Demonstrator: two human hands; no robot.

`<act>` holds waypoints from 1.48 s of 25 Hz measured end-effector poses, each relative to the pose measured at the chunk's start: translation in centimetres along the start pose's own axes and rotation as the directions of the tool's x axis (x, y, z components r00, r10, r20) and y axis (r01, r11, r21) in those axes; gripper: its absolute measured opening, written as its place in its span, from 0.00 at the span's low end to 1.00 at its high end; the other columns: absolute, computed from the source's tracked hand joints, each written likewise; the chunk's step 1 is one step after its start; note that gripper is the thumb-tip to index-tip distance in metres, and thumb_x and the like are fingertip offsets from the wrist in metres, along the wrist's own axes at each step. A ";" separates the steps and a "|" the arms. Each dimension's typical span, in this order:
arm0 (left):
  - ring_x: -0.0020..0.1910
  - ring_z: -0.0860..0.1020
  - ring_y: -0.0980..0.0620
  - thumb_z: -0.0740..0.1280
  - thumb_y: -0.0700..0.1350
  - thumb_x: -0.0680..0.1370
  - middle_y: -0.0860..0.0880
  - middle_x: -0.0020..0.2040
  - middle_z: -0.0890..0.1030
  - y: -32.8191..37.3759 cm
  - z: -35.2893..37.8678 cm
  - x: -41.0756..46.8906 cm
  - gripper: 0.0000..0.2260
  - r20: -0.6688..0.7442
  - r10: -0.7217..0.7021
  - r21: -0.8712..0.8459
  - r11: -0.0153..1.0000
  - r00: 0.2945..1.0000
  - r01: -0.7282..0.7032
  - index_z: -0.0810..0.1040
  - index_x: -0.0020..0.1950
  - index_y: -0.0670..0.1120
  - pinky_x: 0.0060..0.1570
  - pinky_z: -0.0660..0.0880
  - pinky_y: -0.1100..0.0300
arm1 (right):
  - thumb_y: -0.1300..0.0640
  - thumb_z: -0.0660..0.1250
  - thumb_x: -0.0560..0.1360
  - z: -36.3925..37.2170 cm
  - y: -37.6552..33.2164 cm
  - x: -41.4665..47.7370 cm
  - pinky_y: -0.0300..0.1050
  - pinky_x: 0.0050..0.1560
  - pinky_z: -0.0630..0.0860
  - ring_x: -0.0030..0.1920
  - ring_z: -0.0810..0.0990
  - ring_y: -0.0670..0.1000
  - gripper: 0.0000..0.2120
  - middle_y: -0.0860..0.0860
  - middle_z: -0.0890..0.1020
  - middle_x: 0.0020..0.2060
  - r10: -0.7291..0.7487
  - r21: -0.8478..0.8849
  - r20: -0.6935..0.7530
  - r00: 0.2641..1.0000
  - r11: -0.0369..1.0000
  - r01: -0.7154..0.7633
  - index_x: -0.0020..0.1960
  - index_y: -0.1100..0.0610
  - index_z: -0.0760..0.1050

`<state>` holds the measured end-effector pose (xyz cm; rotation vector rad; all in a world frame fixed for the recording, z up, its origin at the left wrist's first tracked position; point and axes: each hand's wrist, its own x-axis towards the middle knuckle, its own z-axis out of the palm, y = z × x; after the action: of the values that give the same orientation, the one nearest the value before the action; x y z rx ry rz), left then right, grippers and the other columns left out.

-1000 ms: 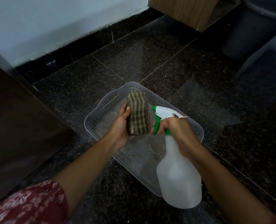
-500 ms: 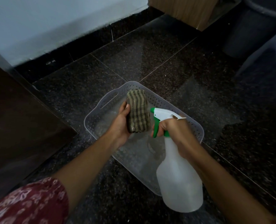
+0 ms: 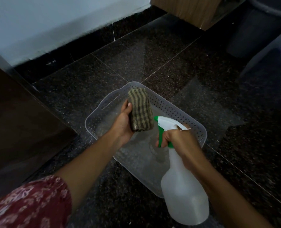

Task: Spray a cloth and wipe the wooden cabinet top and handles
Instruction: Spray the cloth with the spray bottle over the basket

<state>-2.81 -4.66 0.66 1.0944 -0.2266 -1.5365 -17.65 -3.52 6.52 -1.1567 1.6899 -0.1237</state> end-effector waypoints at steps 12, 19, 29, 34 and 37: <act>0.56 0.77 0.48 0.50 0.48 0.82 0.46 0.69 0.72 0.4 0.3 -0.1 0.18 0.043 0.002 -0.043 0.999 0.999 0.000 0.63 0.72 0.54 0.48 0.76 0.50 | 0.69 0.64 0.64 -0.8 0.4 0.1 0.39 0.45 0.79 0.41 0.84 0.50 0.05 0.55 0.83 0.37 -0.258 0.301 -0.075 0.963 0.915 0.268 0.36 0.62 0.78; 0.64 0.74 0.45 0.50 0.48 0.82 0.46 0.70 0.72 -0.3 -0.6 -1.0 0.18 0.018 -0.020 -0.027 0.999 1.000 0.020 0.62 0.72 0.55 0.50 0.76 0.50 | 0.69 0.66 0.59 0.1 1.3 -1.0 0.27 0.26 0.68 0.24 0.71 0.34 0.19 0.46 0.73 0.23 -0.449 0.424 -0.422 0.787 0.670 0.610 0.26 0.44 0.79; 0.68 0.71 0.42 0.51 0.47 0.82 0.45 0.70 0.71 -1.6 -0.6 -2.5 0.18 -0.014 -0.053 -0.020 0.998 0.999 0.052 0.62 0.73 0.53 0.58 0.72 0.44 | 0.61 0.72 0.70 1.7 4.9 2.5 0.31 0.40 0.70 0.39 0.77 0.29 0.13 0.39 0.77 0.37 -0.534 0.275 -0.370 0.760 0.719 0.639 0.43 0.43 0.75; 0.57 0.77 0.48 0.53 0.47 0.81 0.48 0.67 0.73 -1.5 -0.2 -4.7 0.18 -0.019 -0.027 -0.012 1.000 0.999 0.027 0.63 0.72 0.54 0.45 0.77 0.51 | 0.59 0.76 0.65 2.9 6.2 0.1 0.40 0.59 0.66 0.58 0.70 0.49 0.25 0.50 0.73 0.53 -0.377 0.067 -0.491 0.785 0.882 0.466 0.60 0.59 0.71; 0.53 0.78 0.50 0.55 0.45 0.81 0.47 0.66 0.74 -1.2 -0.1 -7.2 0.18 -0.010 -0.005 -0.037 0.999 1.000 0.004 0.64 0.71 0.52 0.45 0.77 0.51 | 0.63 0.69 0.70 5.5 7.6 -4.4 0.45 0.55 0.69 0.58 0.72 0.59 0.14 0.59 0.74 0.53 -0.140 0.245 -0.547 0.825 0.916 0.318 0.54 0.63 0.71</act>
<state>-4.35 1.86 3.44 1.0741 -0.1886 -1.5330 -18.10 6.12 2.67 -1.1275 1.8854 -0.9170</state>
